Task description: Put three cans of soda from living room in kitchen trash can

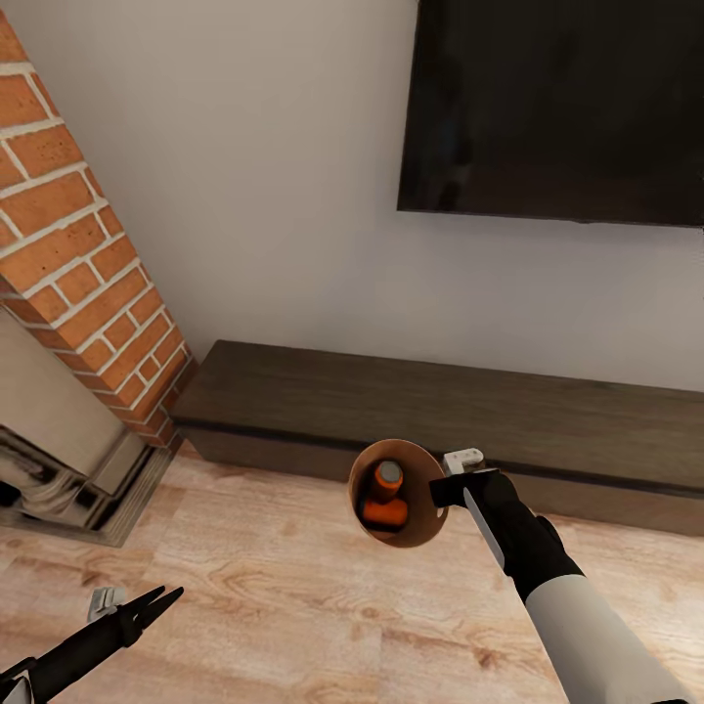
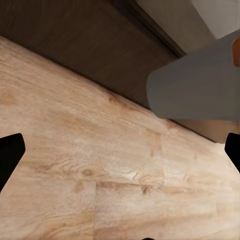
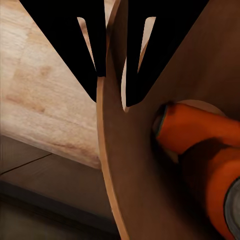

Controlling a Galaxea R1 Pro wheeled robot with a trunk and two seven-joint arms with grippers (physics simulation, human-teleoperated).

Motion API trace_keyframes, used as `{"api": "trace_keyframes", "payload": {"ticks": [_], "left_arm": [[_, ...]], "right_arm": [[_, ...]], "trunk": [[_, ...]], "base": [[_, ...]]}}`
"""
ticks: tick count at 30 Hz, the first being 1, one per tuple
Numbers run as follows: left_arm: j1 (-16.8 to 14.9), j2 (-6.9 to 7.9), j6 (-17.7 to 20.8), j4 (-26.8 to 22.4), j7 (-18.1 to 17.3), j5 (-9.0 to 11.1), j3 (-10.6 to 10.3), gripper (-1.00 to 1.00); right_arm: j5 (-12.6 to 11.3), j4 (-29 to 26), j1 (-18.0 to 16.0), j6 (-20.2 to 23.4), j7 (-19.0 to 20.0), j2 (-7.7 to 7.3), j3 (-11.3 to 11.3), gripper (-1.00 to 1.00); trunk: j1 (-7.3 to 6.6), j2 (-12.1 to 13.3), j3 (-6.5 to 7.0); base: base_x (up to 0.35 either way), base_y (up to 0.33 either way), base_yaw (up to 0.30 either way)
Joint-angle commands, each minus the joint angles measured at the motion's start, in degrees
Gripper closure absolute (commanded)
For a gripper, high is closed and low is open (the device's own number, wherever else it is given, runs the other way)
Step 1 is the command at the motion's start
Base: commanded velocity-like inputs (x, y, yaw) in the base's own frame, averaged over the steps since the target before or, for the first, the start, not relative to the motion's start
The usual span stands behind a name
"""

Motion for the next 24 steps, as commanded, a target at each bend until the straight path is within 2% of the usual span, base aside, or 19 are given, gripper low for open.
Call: {"api": "trace_keyframes", "payload": {"ticks": [1, 24], "left_arm": [[0.00, 0.00, 0.00, 0.00, 0.00, -0.01, 0.00, -1.00], [0.00, 0.00, 0.00, 0.00, 0.00, -0.01, -0.02, -1.00]], "right_arm": [[-0.97, -0.04, -0.02, 0.02, 0.78, 0.02, -0.09, 1.00], [-0.97, -0.04, -0.02, -0.02, 0.81, 0.02, -0.09, 1.00]], "trunk": [[0.00, 0.00, 0.10], [0.00, 0.00, 2.28]], "base": [[0.000, 0.000, 0.000], [0.000, 0.000, 0.000]]}}
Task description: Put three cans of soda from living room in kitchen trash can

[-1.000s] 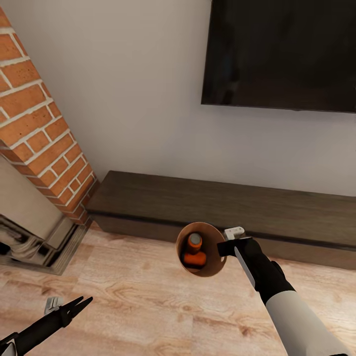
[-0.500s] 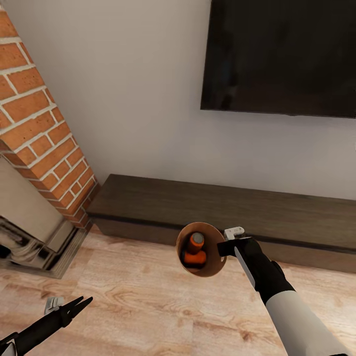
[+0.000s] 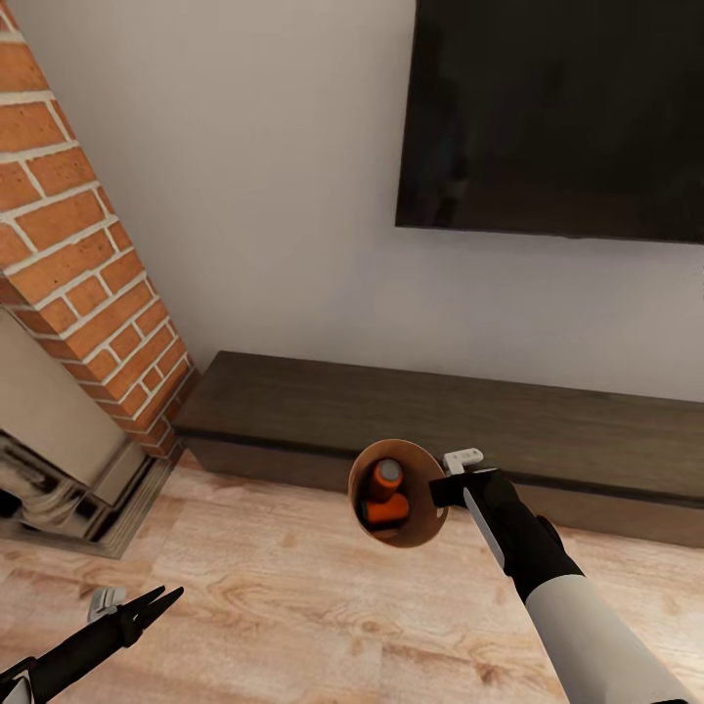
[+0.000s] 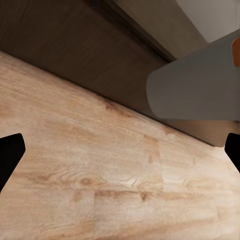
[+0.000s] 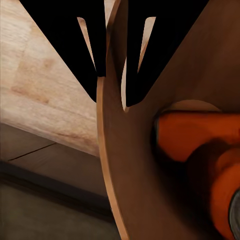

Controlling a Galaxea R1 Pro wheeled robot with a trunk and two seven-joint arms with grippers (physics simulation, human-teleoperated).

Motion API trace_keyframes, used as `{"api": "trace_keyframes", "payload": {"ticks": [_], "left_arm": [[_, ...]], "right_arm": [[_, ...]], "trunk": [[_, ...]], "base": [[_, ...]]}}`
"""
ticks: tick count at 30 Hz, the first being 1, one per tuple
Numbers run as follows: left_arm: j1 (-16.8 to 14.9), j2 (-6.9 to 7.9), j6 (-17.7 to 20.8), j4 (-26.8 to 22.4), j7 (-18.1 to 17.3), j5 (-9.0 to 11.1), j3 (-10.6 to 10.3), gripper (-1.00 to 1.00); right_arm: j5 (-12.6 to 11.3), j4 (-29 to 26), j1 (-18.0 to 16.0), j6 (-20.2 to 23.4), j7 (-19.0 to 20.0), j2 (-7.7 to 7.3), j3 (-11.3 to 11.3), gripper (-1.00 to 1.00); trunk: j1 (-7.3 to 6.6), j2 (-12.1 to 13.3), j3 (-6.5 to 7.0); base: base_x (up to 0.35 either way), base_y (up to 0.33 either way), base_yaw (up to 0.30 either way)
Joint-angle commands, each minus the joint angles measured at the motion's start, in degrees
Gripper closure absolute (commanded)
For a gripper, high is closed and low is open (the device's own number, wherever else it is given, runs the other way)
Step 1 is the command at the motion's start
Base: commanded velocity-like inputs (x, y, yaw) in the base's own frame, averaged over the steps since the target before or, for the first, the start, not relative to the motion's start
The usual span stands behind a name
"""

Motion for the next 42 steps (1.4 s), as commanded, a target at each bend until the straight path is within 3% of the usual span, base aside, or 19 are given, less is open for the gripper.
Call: {"api": "trace_keyframes", "payload": {"ticks": [1, 25, 35, 42], "left_arm": [[0.00, 0.00, 0.00, 0.00, 0.00, -0.01, 0.00, -1.00], [0.00, 0.00, 0.00, 0.00, 0.00, -0.01, 0.00, -1.00], [0.00, 0.00, 0.10, 0.00, -0.11, -0.01, 0.00, -1.00], [0.00, 0.00, 0.47, 0.00, -0.17, -0.01, -0.08, -1.00]], "right_arm": [[-0.94, -0.04, -0.02, 0.01, 0.79, 0.02, -0.10, 1.00], [-0.94, -0.04, -0.02, -0.02, 0.76, 0.02, -0.10, 1.00], [-0.94, -0.04, -0.02, -0.02, 0.70, 0.02, -0.09, 1.00], [-0.94, -0.04, -0.02, -0.02, 0.70, 0.06, -0.07, 1.00]], "trunk": [[0.00, 0.00, 0.10], [0.00, 0.00, 2.38], [0.00, 0.00, 2.57], [0.00, 0.00, 2.57]], "base": [[0.000, 0.000, 0.000], [0.000, 0.000, 0.000], [0.000, 0.009, 0.002], [0.044, 0.223, 0.144]]}}
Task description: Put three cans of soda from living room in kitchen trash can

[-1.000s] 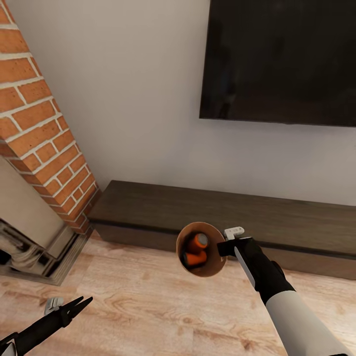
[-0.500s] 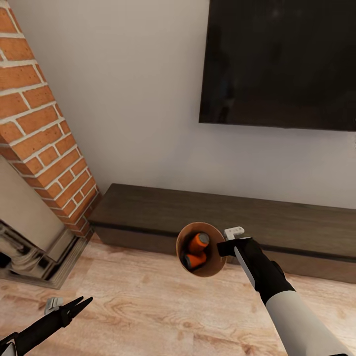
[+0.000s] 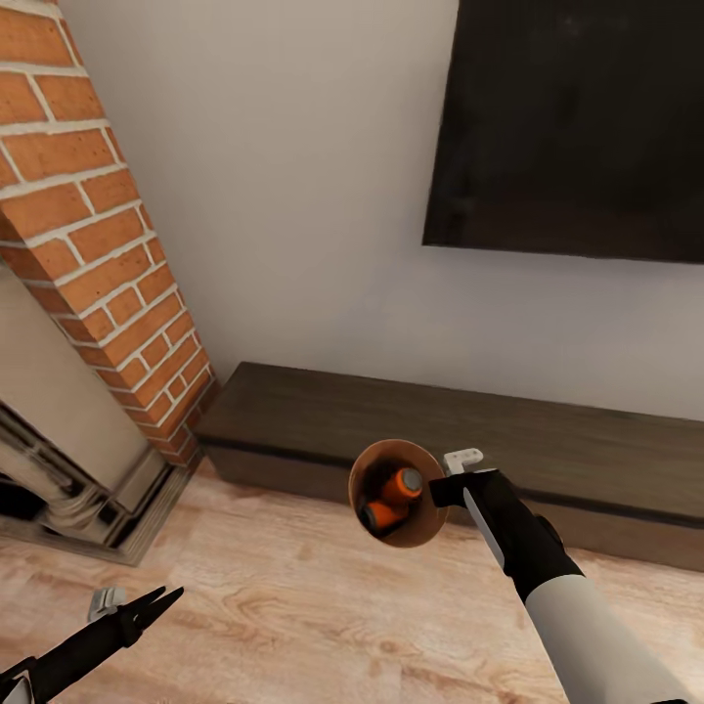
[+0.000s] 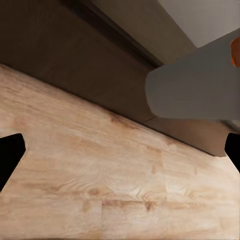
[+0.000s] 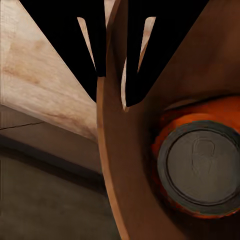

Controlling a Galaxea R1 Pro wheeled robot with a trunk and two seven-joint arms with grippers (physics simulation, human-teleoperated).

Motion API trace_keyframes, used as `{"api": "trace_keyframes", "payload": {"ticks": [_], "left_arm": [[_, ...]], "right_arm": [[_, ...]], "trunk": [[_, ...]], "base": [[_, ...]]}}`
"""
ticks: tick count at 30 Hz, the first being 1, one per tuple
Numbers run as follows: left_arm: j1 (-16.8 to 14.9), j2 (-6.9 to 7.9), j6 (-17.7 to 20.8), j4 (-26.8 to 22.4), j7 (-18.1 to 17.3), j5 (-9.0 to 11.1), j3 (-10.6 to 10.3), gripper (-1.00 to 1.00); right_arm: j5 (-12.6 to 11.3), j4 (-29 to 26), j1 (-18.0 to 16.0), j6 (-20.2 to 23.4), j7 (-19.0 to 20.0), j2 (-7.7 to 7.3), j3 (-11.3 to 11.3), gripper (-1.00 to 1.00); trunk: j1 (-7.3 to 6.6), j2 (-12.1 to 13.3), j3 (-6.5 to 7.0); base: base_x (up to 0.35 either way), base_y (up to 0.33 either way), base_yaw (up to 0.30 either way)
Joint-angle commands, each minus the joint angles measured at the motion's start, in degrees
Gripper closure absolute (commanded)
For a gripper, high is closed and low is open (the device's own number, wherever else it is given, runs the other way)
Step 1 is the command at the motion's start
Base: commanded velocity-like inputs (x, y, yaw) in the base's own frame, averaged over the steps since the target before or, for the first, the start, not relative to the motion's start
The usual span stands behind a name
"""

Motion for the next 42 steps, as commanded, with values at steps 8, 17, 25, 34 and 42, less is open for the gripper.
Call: {"api": "trace_keyframes", "payload": {"ticks": [8, 17, 25, 34, 42], "left_arm": [[0.00, 0.00, 0.05, 0.01, 0.00, -0.01, 0.00, -1.00], [0.00, 0.00, 0.06, 0.01, -0.02, -0.01, 0.00, -1.00], [0.00, 0.00, 0.06, 0.01, -0.06, -0.01, 0.00, -1.00], [0.00, 0.00, -0.02, 0.01, -0.16, -0.01, 0.00, -1.00], [0.00, 0.00, -0.03, 0.01, -0.17, -0.01, 0.00, -1.00]], "right_arm": [[-1.09, -0.05, -0.02, 0.03, 0.80, 0.02, -0.06, 1.00], [-1.09, -0.05, -0.02, 0.03, 0.80, 0.03, -0.03, 1.00], [-1.09, -0.05, -0.02, 0.03, 0.80, 0.03, -0.03, 1.00], [-1.09, -0.05, -0.02, 0.03, 0.80, 0.06, -0.03, 1.00], [-1.09, -0.05, -0.02, 0.03, 0.80, 0.03, -0.03, 1.00]], "trunk": [[0.00, 0.00, 0.01], [0.00, 0.00, 0.01], [0.00, 0.00, 0.01], [0.00, 0.00, 0.01], [0.00, 0.00, 0.01]], "base": [[0.012, 0.307, 0.269], [0.001, 0.317, 0.286], [0.000, 0.318, 0.288], [0.000, 0.318, 0.288], [-0.011, 0.318, 0.288]]}}
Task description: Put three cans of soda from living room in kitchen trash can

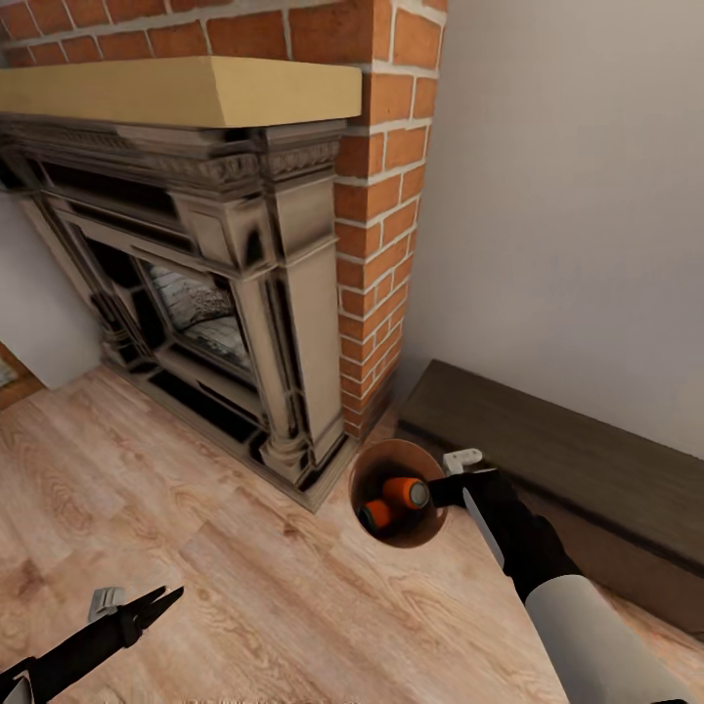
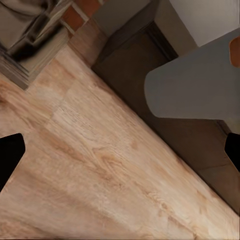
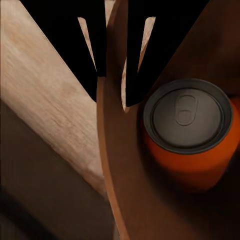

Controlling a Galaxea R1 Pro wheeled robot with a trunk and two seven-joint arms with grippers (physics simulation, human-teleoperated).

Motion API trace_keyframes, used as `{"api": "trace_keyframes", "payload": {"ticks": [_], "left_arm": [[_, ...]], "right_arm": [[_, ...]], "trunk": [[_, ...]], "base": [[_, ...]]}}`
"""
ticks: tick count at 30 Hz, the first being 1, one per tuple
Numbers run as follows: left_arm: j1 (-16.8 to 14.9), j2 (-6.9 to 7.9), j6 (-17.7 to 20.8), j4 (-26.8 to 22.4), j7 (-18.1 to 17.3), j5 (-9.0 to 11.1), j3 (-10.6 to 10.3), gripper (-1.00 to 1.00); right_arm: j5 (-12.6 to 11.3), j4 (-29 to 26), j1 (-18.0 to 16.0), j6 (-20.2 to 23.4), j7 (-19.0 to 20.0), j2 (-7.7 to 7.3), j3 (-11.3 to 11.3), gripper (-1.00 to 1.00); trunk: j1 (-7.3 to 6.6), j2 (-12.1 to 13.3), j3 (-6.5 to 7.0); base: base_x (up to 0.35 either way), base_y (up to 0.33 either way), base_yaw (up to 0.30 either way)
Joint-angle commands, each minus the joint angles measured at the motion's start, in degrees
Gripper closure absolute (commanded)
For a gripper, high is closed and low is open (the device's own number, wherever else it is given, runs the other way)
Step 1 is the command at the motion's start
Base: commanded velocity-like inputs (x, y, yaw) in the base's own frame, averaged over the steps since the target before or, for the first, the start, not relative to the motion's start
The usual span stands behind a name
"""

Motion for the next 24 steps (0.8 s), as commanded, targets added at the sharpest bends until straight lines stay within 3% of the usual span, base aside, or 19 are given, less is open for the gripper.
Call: {"api": "trace_keyframes", "payload": {"ticks": [1, 13, 24], "left_arm": [[0.00, 0.00, 0.00, 0.01, 0.00, -0.01, 0.00, -1.00], [0.00, 0.00, -0.04, 0.01, 0.00, -0.01, 0.00, -1.00], [0.00, 0.00, -0.09, 0.01, -0.01, -0.01, 0.00, -1.00]], "right_arm": [[-1.06, -0.05, -0.03, 0.02, 0.81, 0.03, -0.10, 1.00], [-1.06, -0.05, -0.03, 0.02, 0.81, 0.05, -0.10, 1.00], [-1.06, -0.05, -0.03, 0.02, 0.81, 0.05, -0.10, 1.00]], "trunk": [[0.00, 0.00, 0.01], [0.00, 0.00, 0.01], [0.00, 0.00, 0.01]], "base": [[-0.070, 0.317, 0.288], [-0.104, 0.317, 0.288], [-0.245, 0.244, 0.288]]}}
